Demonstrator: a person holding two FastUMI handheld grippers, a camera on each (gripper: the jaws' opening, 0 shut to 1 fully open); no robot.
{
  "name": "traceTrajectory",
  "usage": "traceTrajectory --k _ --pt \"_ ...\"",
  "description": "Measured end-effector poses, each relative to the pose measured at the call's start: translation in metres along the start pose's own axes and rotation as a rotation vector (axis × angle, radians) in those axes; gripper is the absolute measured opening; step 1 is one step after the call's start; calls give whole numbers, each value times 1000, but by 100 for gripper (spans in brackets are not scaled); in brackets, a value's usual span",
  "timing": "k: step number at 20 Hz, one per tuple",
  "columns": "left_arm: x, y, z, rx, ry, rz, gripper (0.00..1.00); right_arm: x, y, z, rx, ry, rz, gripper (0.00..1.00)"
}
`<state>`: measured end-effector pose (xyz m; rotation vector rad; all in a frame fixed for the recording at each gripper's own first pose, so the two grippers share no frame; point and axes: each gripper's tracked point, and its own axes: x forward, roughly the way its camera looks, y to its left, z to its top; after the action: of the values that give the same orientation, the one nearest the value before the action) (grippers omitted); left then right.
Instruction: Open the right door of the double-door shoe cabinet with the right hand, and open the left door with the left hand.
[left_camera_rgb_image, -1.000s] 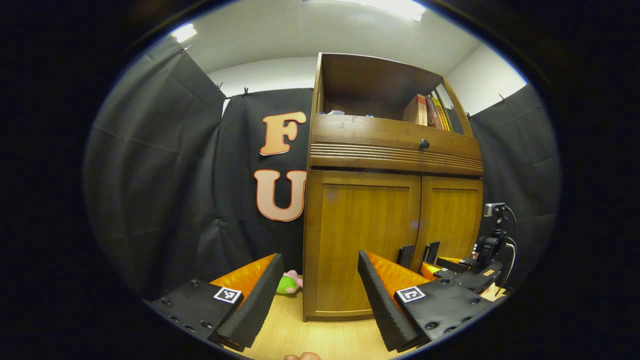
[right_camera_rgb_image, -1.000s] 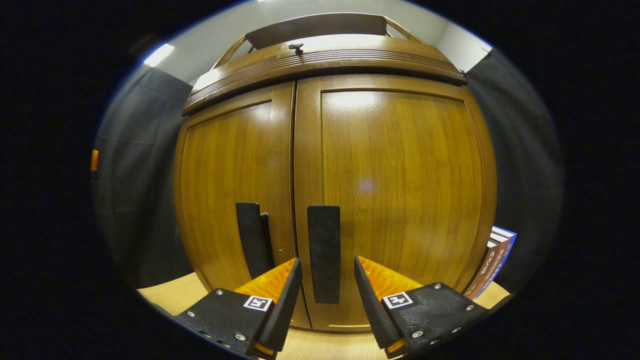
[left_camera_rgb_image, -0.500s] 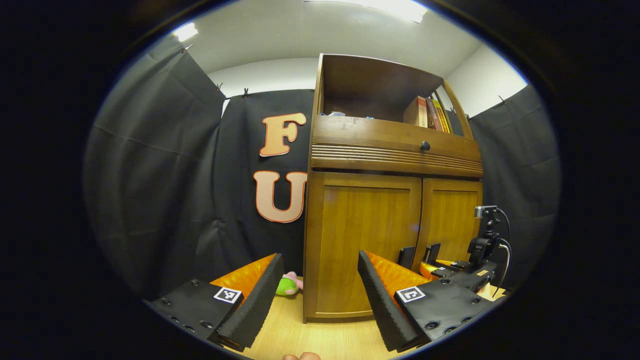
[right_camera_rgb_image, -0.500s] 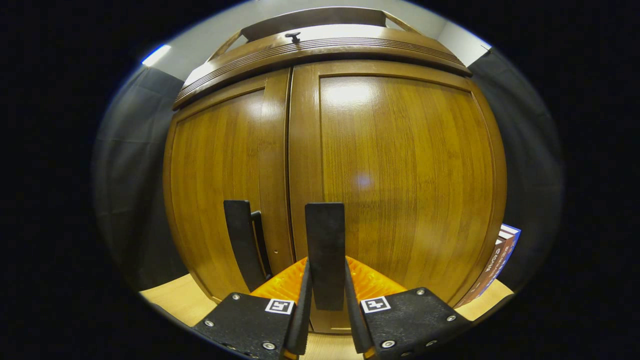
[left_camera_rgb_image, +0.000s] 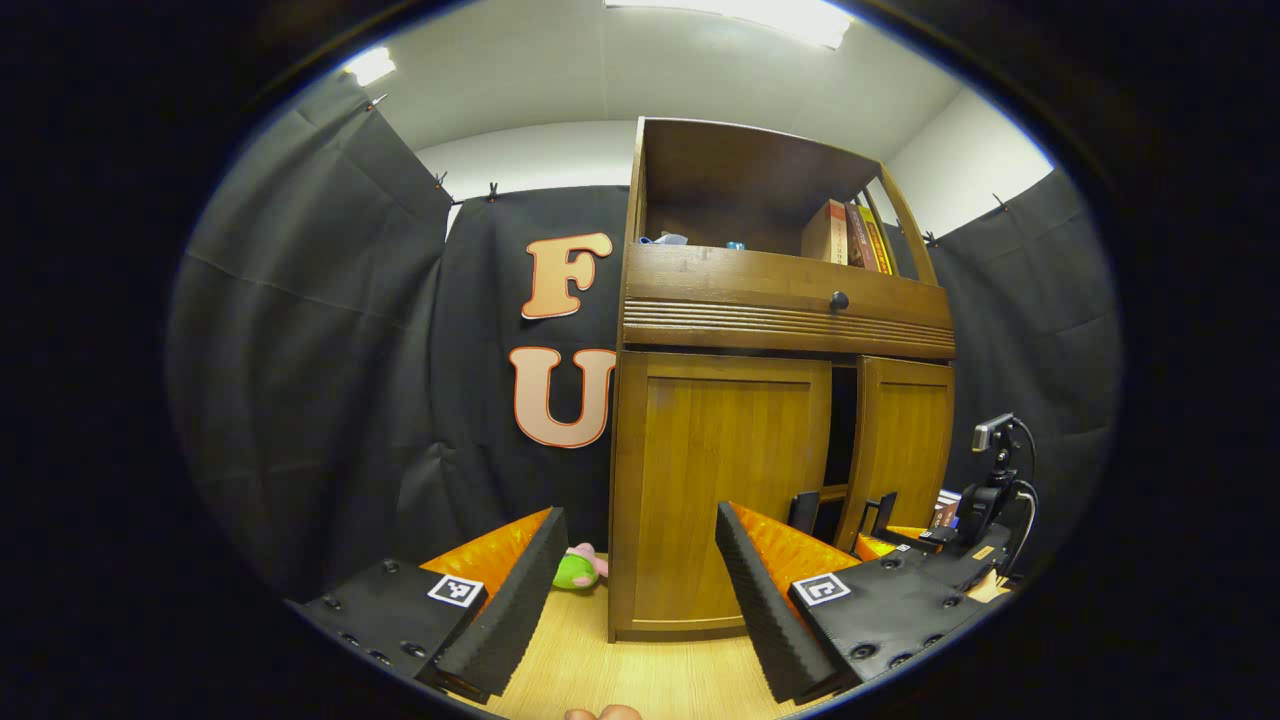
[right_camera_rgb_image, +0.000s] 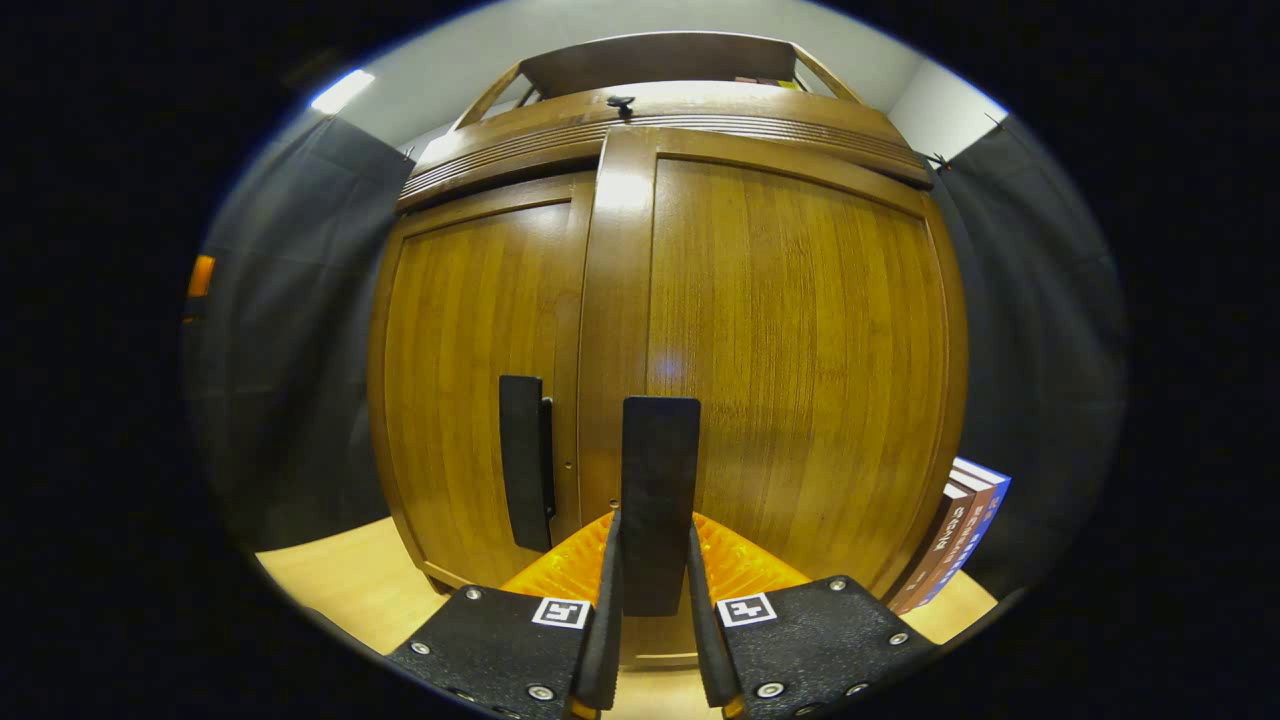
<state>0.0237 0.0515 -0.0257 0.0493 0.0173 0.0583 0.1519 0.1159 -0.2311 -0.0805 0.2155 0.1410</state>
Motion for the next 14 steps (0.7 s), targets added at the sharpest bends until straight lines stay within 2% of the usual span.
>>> traceTrajectory --k 4,5,14 --pt "-7 -4 -10 -22 37 -23 99 -27 -7 -2 13 2 6 32" --pt "-8 -2 -10 -22 38 -20 95 -32 -10 -2 24 3 12 31" --pt "-17 1 -7 -23 34 -10 96 -88 -38 -3 56 -6 4 31"
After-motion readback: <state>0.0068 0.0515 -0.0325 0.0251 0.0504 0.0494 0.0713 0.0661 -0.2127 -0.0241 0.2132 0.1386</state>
